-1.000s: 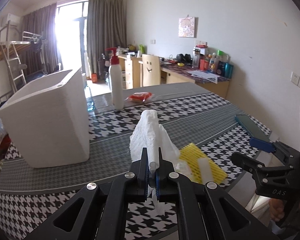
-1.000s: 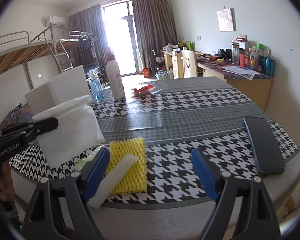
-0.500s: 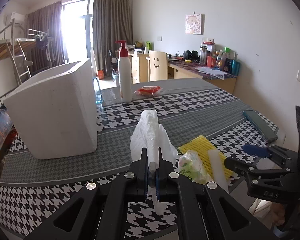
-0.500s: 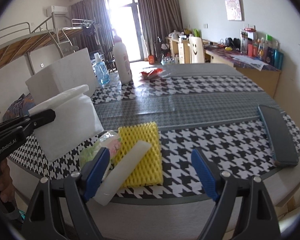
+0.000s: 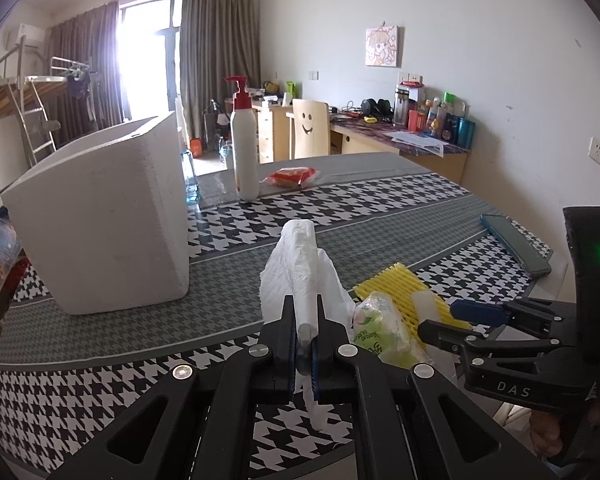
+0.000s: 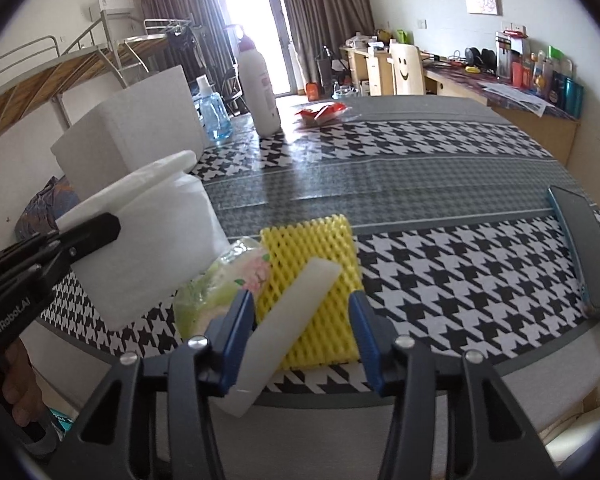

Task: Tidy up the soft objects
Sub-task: 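Lift the white tissue with the left tool while the right tool approaches the white foam strip, then grasp the white foam strip with the right tool and lift it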

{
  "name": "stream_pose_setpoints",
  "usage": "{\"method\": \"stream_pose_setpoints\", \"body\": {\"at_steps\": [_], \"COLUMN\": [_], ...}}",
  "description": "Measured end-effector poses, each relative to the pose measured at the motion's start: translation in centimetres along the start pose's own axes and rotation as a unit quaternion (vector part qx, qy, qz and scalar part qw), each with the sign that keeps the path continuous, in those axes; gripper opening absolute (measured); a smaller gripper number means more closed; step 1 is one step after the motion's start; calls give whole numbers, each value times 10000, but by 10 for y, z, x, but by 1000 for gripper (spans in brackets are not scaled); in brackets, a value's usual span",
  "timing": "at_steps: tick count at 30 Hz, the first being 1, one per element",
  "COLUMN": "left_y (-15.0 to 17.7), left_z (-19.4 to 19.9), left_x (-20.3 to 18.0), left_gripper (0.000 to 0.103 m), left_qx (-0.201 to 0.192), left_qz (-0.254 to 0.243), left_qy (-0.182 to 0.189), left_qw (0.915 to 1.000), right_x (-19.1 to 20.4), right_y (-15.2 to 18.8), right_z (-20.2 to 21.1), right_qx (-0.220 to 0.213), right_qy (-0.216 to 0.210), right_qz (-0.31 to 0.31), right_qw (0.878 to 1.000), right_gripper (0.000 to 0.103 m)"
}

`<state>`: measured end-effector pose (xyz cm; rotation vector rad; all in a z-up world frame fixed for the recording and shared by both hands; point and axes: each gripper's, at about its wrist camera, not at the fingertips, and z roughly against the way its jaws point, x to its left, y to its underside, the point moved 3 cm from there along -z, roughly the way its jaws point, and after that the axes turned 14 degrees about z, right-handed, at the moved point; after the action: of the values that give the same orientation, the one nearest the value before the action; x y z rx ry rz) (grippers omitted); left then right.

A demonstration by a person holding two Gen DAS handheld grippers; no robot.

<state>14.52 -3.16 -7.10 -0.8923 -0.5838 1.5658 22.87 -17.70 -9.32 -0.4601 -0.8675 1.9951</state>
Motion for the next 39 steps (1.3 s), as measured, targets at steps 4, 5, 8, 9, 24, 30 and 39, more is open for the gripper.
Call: {"method": "stream_pose_setpoints", "body": {"at_steps": [4, 5, 8, 9, 24, 30, 39], "left_y": [2, 2, 3, 3, 3, 3, -1], "left_z": [1, 1, 4, 4, 8, 12, 22], "left_x": [3, 4, 6, 7, 7, 4, 1], "left_gripper": [5, 5, 5, 5, 5, 5, 5], "left_qx": [7, 9, 2, -5, -6, -58, -227], "left_qz": [10, 13, 19, 26, 14, -25, -54], "left_qy": [32, 38, 56, 56, 80, 101, 92], "left_qw": [10000, 10000, 10000, 10000, 10000, 9999, 9997], "right_x": [3, 4, 5, 6, 15, 15, 12], "right_y": [-1, -1, -2, -2, -4, -8, -17], "right_z": [-6, -7, -10, -10, -7, 10, 34], "right_qx": [135, 176, 259, 260, 393, 159, -227], "right_qy": [-70, -65, 29, 8, 77, 102, 256], "right_qz": [-15, -27, -49, -81, -65, -14, 63], "right_qw": [9999, 9998, 9996, 9996, 9992, 9998, 9994], "right_gripper": [51, 47, 37, 33, 22, 20, 20]}}
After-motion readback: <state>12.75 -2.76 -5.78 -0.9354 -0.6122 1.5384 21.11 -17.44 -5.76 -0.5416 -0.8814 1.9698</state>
